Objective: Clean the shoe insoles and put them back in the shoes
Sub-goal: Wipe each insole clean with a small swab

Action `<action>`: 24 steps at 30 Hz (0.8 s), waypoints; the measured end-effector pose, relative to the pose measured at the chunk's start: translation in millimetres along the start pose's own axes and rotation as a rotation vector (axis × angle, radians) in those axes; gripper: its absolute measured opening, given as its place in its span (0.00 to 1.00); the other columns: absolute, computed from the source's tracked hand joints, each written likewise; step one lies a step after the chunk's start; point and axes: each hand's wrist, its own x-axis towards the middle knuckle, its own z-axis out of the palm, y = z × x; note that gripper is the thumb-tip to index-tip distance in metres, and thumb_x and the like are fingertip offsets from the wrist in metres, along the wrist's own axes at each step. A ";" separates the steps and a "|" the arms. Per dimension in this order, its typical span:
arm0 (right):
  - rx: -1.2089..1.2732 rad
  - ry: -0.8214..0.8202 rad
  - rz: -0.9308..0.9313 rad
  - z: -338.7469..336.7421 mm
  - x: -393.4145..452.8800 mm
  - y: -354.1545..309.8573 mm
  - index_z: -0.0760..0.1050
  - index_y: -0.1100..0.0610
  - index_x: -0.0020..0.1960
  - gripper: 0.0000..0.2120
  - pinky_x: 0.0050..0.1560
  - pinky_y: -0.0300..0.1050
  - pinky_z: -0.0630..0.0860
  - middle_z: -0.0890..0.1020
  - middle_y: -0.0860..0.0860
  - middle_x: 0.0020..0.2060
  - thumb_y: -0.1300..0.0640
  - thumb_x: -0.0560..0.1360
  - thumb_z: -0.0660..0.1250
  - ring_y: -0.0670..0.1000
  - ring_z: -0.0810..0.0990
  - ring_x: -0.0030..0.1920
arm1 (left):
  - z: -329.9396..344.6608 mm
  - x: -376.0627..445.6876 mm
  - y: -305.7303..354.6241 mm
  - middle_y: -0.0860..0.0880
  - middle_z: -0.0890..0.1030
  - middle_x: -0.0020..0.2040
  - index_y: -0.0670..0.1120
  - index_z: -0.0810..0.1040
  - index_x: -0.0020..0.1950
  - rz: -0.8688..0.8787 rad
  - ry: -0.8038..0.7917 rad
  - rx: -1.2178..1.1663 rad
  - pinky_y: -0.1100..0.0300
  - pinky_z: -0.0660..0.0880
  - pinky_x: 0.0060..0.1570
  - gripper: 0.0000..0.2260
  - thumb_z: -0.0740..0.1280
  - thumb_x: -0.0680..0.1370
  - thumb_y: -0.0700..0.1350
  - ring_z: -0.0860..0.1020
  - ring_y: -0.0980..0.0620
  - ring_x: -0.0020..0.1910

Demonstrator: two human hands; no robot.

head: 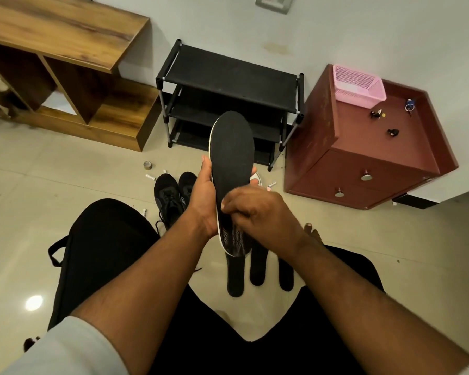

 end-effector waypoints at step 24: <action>0.649 0.614 0.534 -4.9 -4.7 7.7 0.83 0.60 0.44 0.07 0.50 0.42 0.78 0.84 0.55 0.43 0.69 0.68 0.73 0.51 0.83 0.47 | -4.3 4.3 9.7 0.40 0.82 0.53 0.39 0.83 0.58 0.159 -0.049 -0.089 0.50 0.77 0.57 0.41 0.48 0.77 0.73 0.82 0.45 0.51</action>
